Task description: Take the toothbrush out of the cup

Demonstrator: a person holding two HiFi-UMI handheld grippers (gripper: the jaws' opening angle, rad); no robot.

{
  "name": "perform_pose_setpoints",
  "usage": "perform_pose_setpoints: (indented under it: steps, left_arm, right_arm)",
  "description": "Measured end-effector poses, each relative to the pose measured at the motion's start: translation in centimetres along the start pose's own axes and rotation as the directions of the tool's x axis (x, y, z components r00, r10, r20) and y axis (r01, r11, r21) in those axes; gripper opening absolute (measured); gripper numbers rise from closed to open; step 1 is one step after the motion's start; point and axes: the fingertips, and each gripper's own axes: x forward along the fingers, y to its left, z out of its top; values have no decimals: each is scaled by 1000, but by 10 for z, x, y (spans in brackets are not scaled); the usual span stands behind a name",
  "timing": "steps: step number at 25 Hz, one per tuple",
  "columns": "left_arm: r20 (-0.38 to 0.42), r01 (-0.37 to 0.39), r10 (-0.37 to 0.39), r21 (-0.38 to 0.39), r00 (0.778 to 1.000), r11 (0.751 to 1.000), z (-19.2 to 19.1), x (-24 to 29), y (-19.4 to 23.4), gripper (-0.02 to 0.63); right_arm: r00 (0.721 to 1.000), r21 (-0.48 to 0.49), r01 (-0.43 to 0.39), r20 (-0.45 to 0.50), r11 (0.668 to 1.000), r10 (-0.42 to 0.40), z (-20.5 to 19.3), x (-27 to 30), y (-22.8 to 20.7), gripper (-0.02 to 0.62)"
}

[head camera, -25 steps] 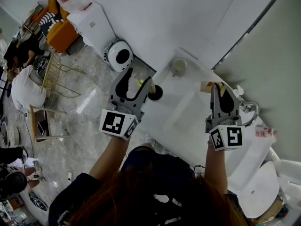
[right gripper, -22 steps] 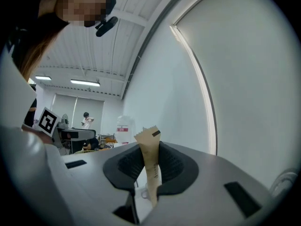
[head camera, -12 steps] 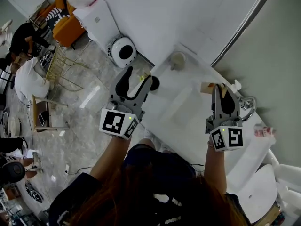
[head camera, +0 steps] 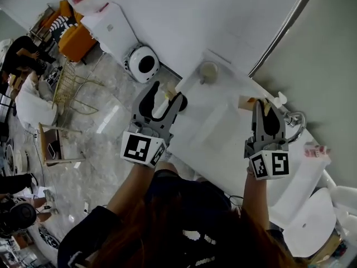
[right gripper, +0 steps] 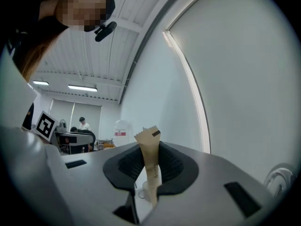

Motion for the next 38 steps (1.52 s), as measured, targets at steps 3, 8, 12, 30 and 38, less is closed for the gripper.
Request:
perform_pose_setpoints:
  steps: [3, 8, 12, 30, 38]
  left_arm:
    - [-2, 86, -86, -3, 996, 996, -9, 17, 14, 252]
    - [20, 259, -258, -39, 966, 965, -15, 36, 51, 252]
    - [42, 359, -357, -76, 933, 930, -18, 41, 85, 252]
    - [-129, 513, -520, -86, 844, 854, -93, 12, 93, 252]
    - [-222, 512, -541, -174, 811, 841, -154, 19, 64, 252]
  right_arm:
    - [997, -21, 79, 3, 997, -79, -3, 11, 3, 80]
    - [974, -79, 227, -5, 971, -228, -11, 35, 25, 80]
    - [934, -86, 356, 3, 930, -358, -18, 39, 52, 80]
    - [899, -56, 432, -56, 900, -435, -44, 32, 112, 80]
    - [924, -15, 370, -99, 929, -369, -71, 32, 116, 80]
